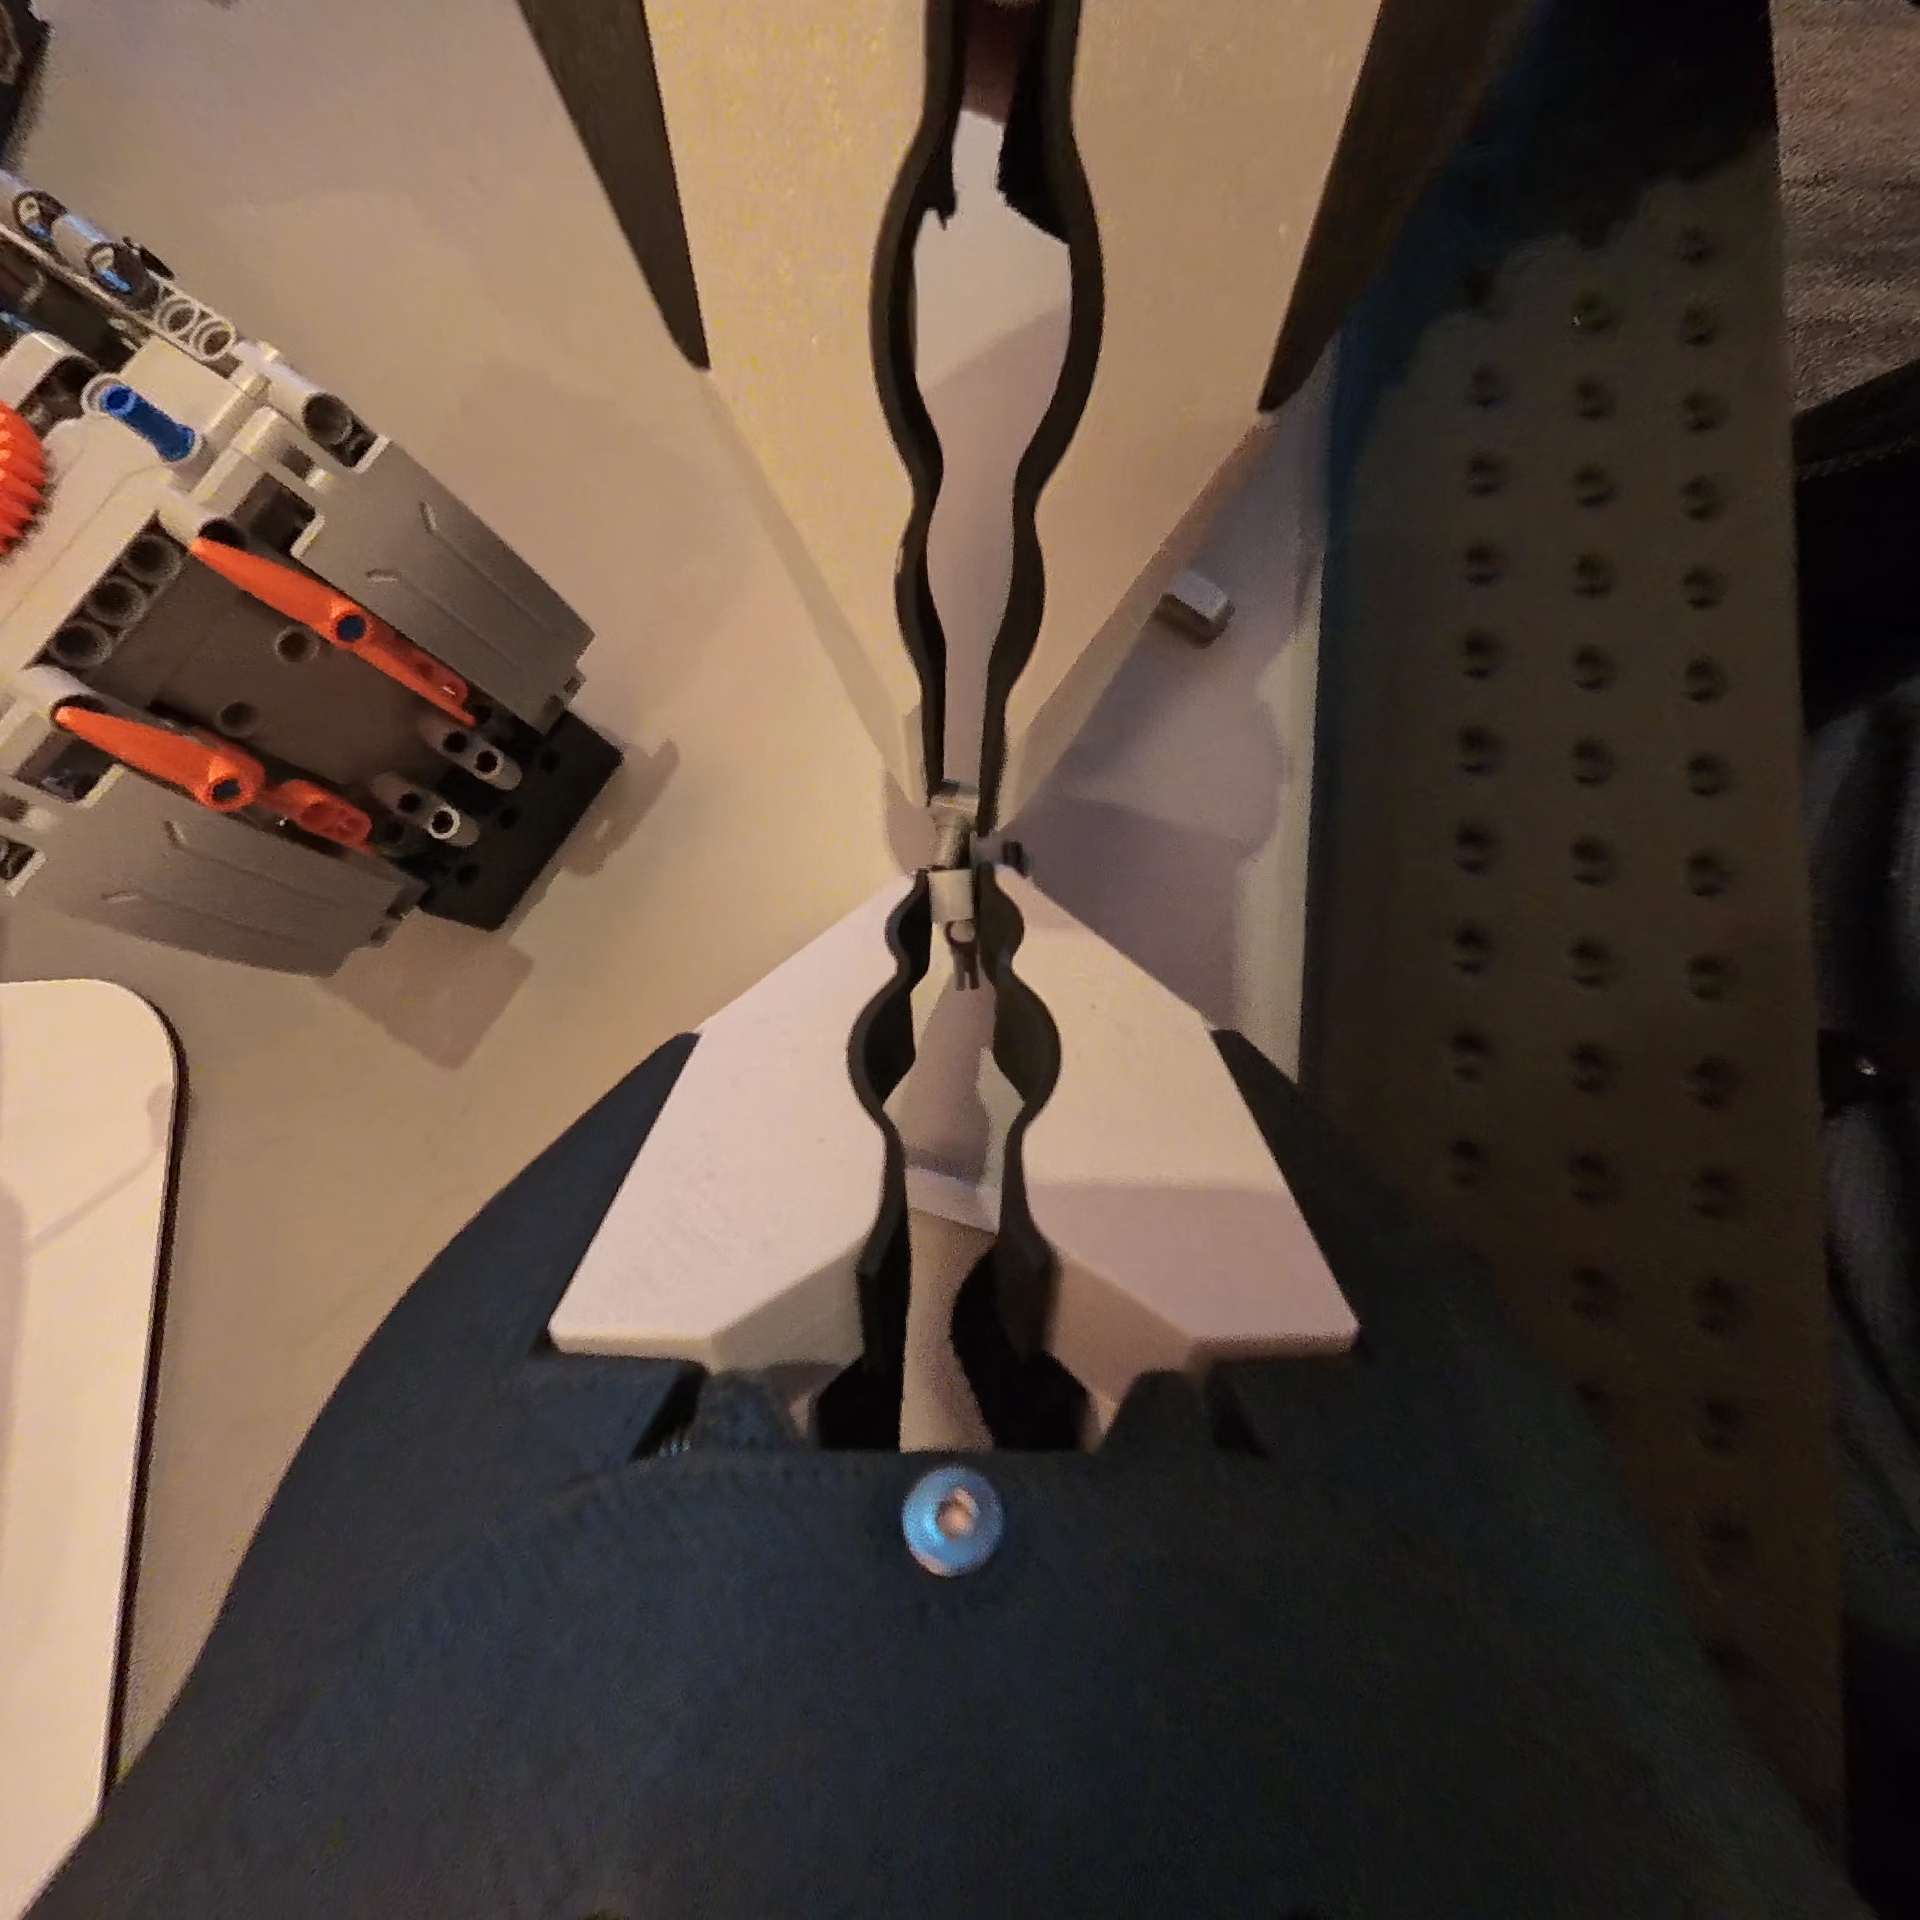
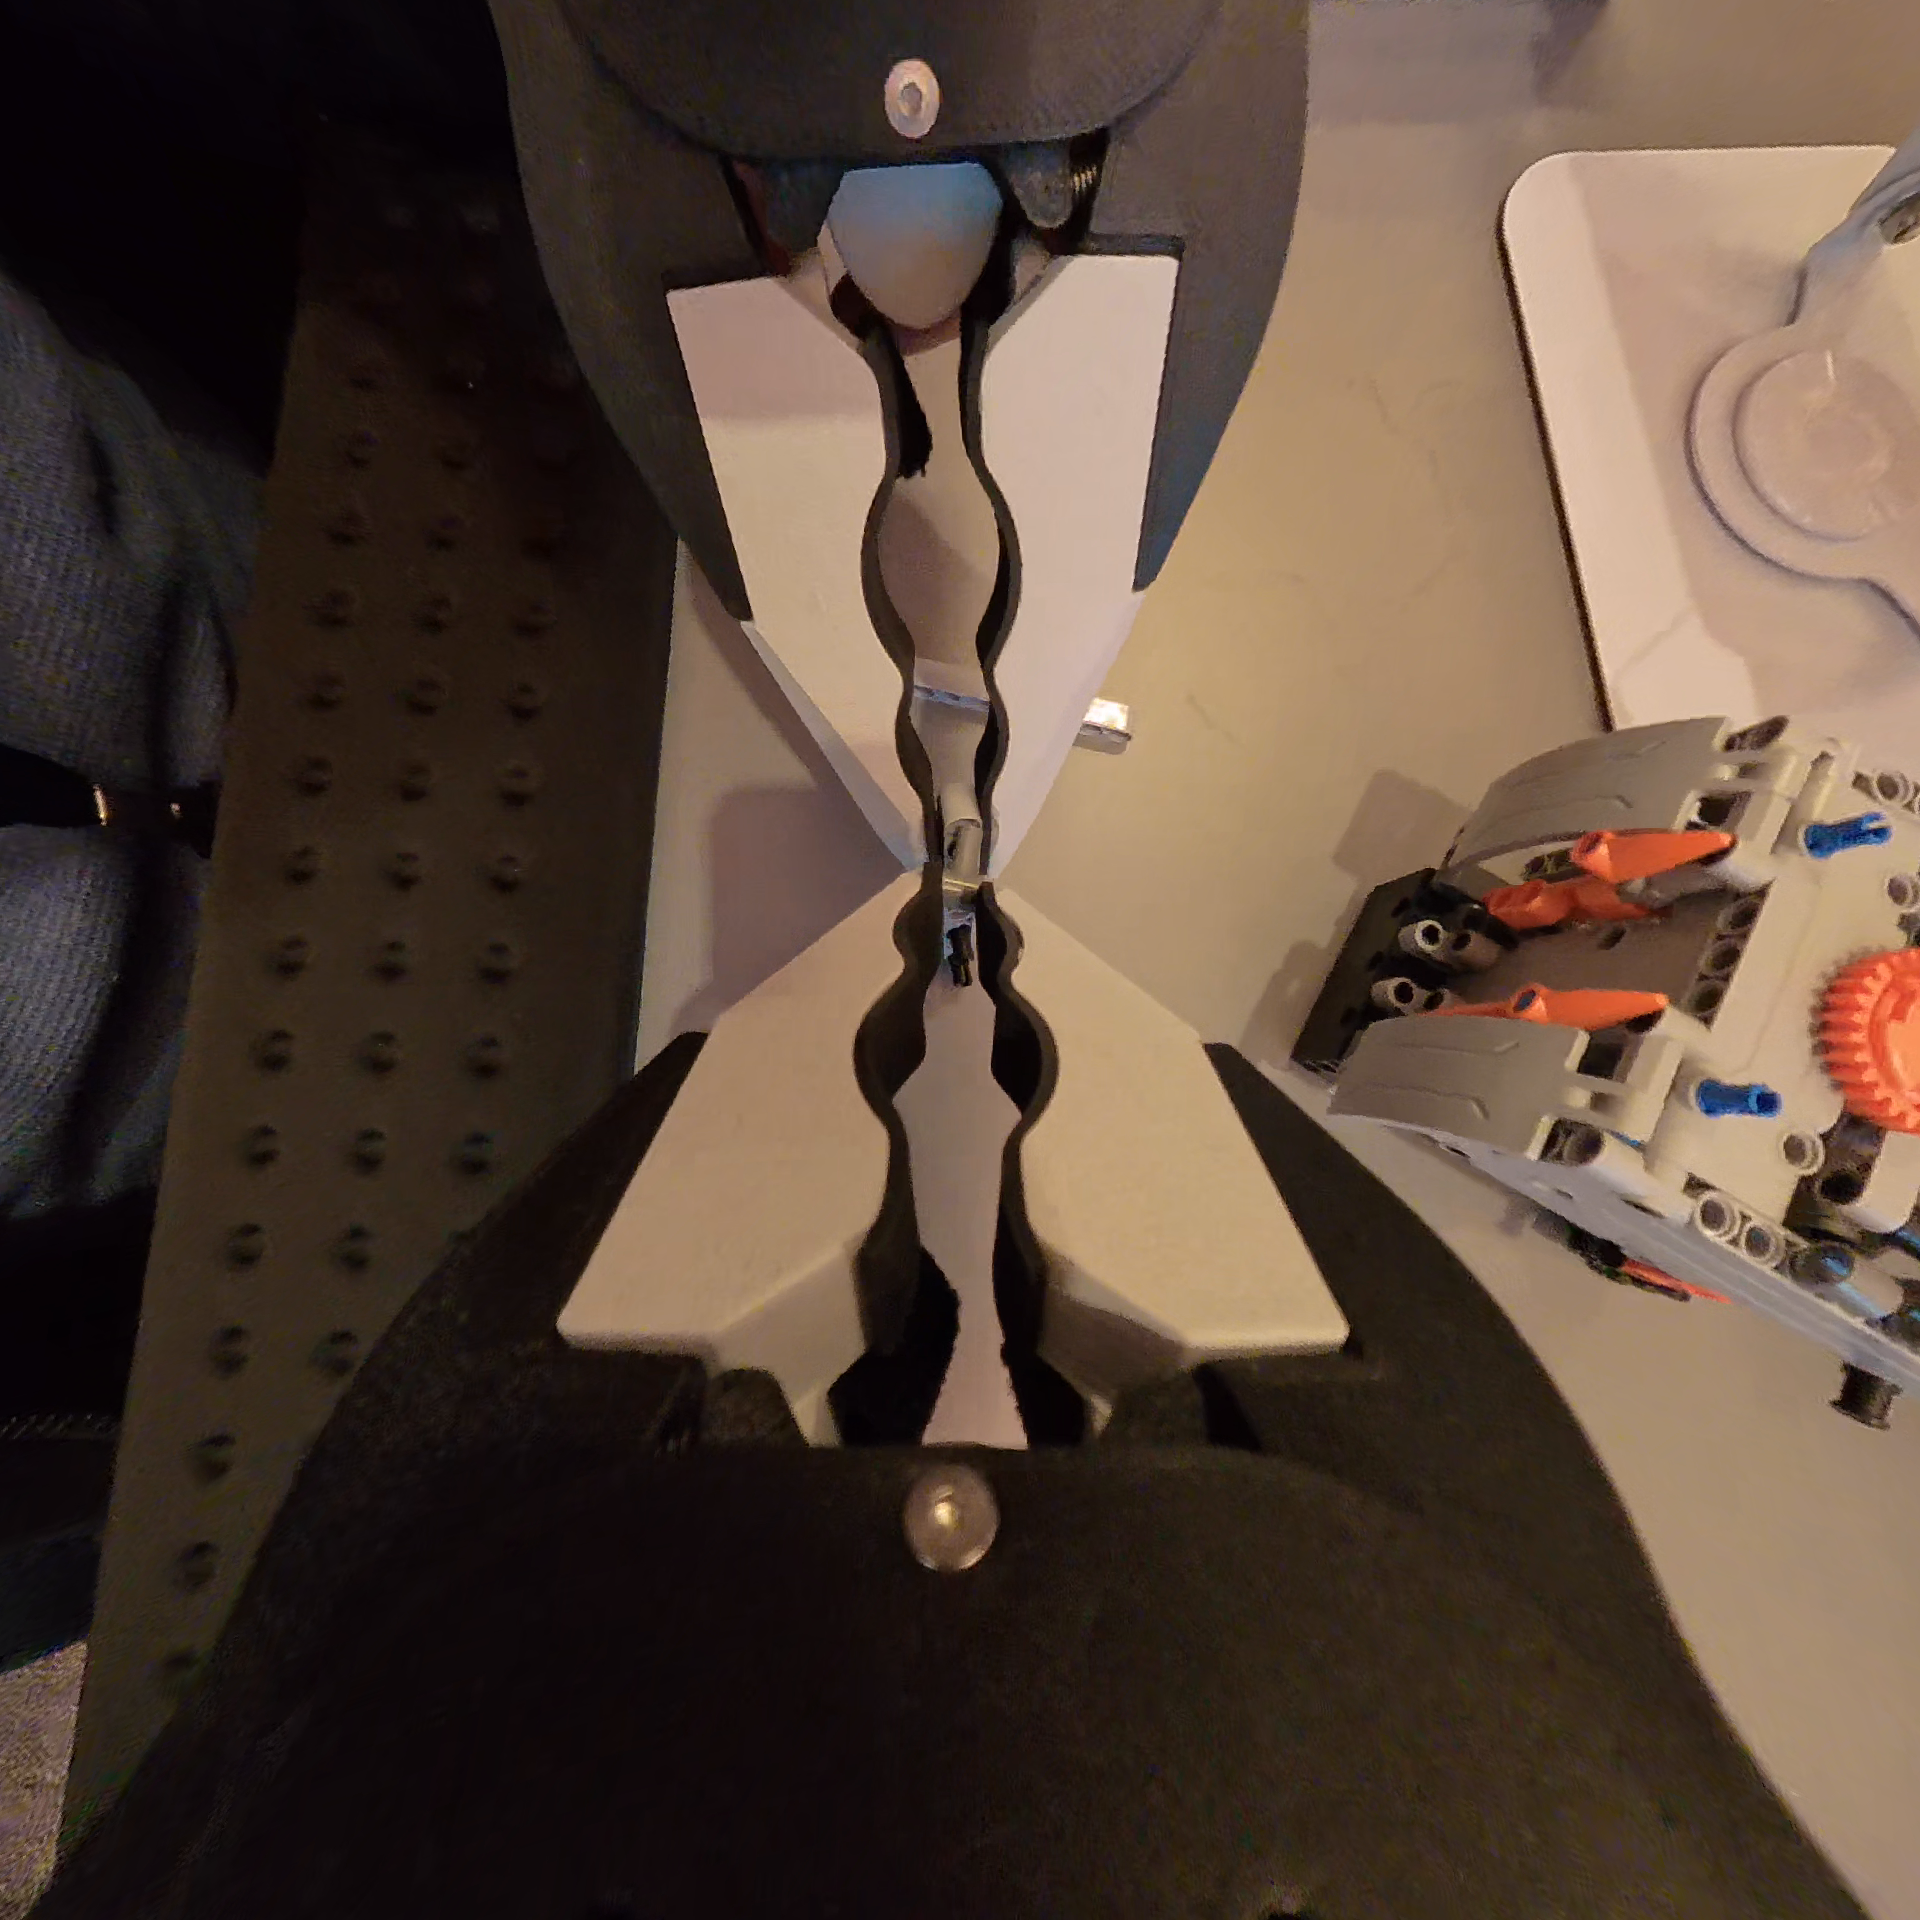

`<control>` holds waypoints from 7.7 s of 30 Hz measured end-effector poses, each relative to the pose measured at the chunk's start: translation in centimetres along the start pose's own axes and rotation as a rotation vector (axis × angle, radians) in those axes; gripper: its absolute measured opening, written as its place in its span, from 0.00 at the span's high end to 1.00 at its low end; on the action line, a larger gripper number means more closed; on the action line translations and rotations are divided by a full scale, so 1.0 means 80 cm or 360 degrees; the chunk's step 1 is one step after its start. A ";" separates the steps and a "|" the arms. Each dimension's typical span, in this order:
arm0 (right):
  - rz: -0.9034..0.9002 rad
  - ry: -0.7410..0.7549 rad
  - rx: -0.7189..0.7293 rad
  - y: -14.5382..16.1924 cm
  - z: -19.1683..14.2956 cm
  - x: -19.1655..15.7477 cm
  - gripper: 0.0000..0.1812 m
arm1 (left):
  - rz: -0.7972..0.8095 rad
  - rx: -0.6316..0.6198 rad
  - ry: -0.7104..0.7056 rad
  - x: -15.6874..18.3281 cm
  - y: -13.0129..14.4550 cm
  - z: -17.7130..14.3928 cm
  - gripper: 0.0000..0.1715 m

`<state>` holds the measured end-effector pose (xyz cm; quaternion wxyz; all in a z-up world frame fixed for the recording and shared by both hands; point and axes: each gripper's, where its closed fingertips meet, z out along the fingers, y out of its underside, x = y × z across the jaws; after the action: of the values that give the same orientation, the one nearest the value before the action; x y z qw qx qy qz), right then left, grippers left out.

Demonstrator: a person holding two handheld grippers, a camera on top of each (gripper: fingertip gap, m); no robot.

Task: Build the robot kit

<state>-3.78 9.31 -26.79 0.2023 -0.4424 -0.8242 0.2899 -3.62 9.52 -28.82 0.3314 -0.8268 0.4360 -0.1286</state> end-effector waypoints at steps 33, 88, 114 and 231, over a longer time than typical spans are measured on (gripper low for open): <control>0.0238 -0.0138 -0.0027 0.053 0.028 0.001 0.98 | -0.0005 0.0040 0.0194 -0.001 -0.016 0.018 0.97; 0.0225 -0.0108 0.0240 0.023 -0.021 -0.002 0.98 | -0.0123 0.0329 0.0309 0.003 -0.031 0.002 0.97; 0.0012 0.0096 -0.0067 0.055 -0.040 -0.002 0.98 | 0.0117 0.0049 0.0207 0.007 -0.050 0.027 0.97; -0.1287 0.1691 -0.0001 -0.125 -0.078 0.064 0.97 | -0.0944 0.1443 0.1121 -0.032 -0.089 -0.155 0.91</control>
<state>-8.91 11.10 -15.13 0.6734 -0.1814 -0.7136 -0.0664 -6.82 9.02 -14.64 0.4352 -0.5985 0.1741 -0.6497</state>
